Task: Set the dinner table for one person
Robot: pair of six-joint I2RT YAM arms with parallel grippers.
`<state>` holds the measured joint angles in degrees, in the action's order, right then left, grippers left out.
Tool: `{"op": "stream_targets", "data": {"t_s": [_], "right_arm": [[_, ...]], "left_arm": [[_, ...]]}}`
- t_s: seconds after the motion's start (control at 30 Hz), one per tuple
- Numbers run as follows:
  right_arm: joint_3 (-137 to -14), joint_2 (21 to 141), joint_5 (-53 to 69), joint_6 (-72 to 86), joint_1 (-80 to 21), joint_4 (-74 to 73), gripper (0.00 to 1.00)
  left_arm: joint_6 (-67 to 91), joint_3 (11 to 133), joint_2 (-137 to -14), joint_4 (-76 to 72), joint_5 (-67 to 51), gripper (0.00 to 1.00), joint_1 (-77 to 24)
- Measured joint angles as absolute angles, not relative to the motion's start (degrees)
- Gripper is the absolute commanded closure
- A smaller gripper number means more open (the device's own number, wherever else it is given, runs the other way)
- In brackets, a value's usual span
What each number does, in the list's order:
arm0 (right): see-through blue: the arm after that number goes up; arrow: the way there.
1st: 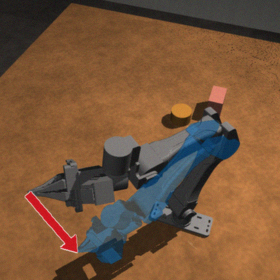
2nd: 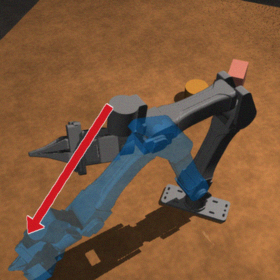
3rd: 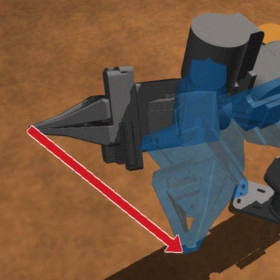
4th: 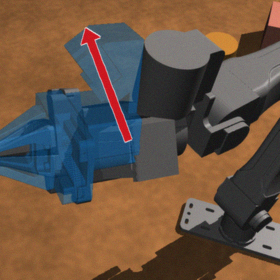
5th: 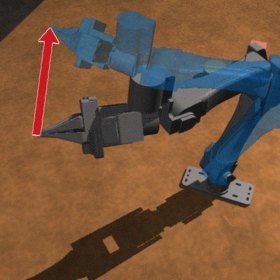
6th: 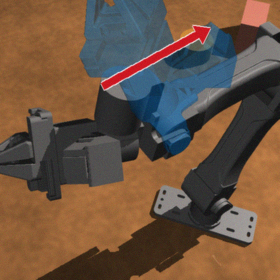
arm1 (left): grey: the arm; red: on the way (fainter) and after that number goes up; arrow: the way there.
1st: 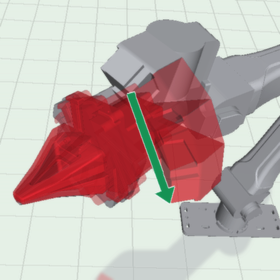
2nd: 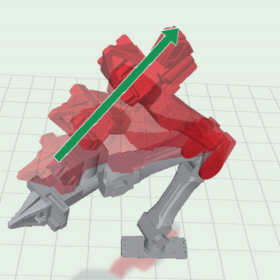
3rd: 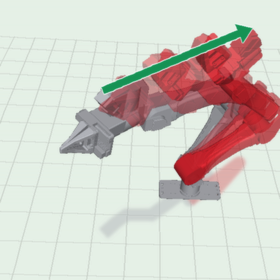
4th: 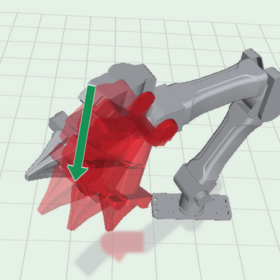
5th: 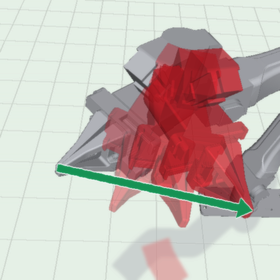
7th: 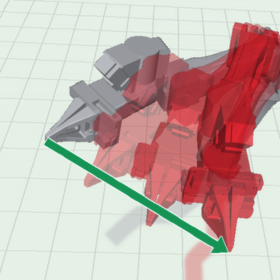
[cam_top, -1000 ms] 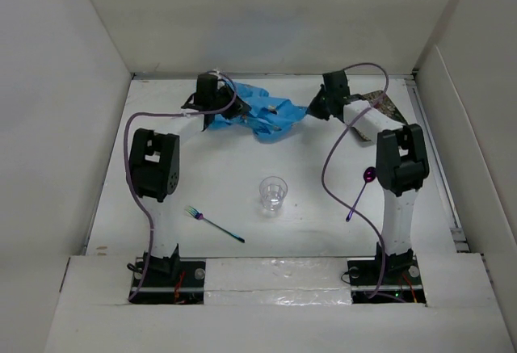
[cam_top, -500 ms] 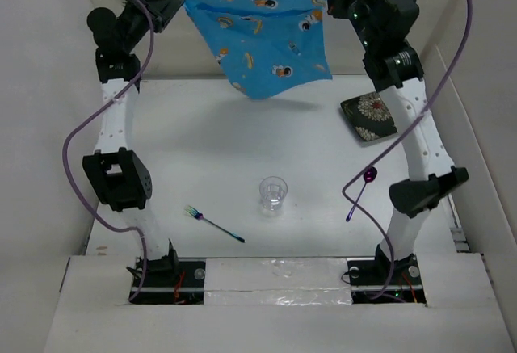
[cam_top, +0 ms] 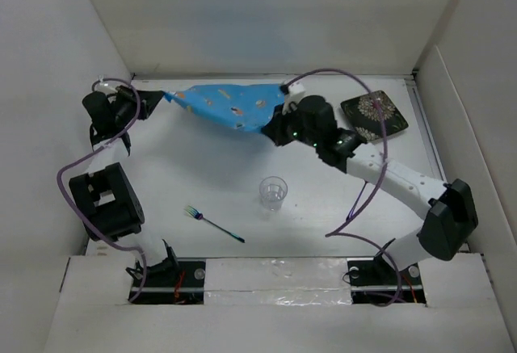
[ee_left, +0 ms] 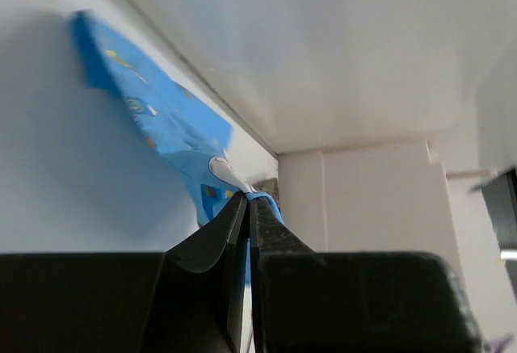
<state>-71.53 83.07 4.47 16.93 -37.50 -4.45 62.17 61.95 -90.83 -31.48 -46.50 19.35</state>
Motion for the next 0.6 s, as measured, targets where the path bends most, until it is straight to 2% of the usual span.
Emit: {"op": "stream_targets", "data": {"t_s": [0.1,0.17,0.2,0.23,0.3,0.33,0.37,0.4,0.43,0.47,0.5,0.6], "right_arm": [[-72.47,88.01,9.63,17.47,-44.97,-4.60,1.00],[-75.90,92.60,13.82,17.37,-48.45,-6.11,0.64],[-77.45,94.35,15.46,17.72,-49.36,-7.01,0.40],[-79.09,95.96,17.12,17.61,-49.95,-7.86,0.35],[-81.89,98.19,20.29,16.75,-50.28,-9.91,0.31],[-82.94,98.70,20.86,16.34,-50.19,-10.94,0.31],[-83.57,98.72,20.88,15.99,-49.89,-11.62,0.31],[-83.79,98.43,20.58,15.68,-49.45,-11.75,0.38],[-83.81,97.97,20.27,15.27,-48.58,-11.77,0.50],[-83.79,97.56,19.92,15.05,-47.40,-11.77,0.70],[-83.79,97.23,19.18,15.18,-45.87,-11.75,1.00],[-83.81,97.76,14.68,16.75,-39.16,-11.66,1.00]], "left_arm": [[63.05,59.46,-94.43,-31.77,-46.06,1.00,23.11],[62.92,59.46,-95.57,-31.46,-45.41,1.00,24.27],[62.30,59.53,-95.57,-30.96,-44.80,0.99,24.36],[61.43,60.07,-95.53,-30.13,-44.38,0.86,24.34],[58.89,62.54,-95.61,-27.40,-42.89,0.70,24.21],[57.71,64.34,-95.77,-25.41,-42.35,0.55,24.21],[56.27,66.46,-96.03,-23.81,-41.47,0.49,24.10],[54.92,68.66,-96.38,-22.09,-40.51,0.44,24.05],[53.49,70.72,-96.57,-20.14,-39.38,0.39,24.08],[51.83,72.34,-96.62,-18.44,-37.95,0.39,24.12],[50.28,73.45,-96.57,-16.75,-36.58,0.38,24.12],[45.45,74.06,-95.24,-11.38,-31.51,0.40,24.14]]}}
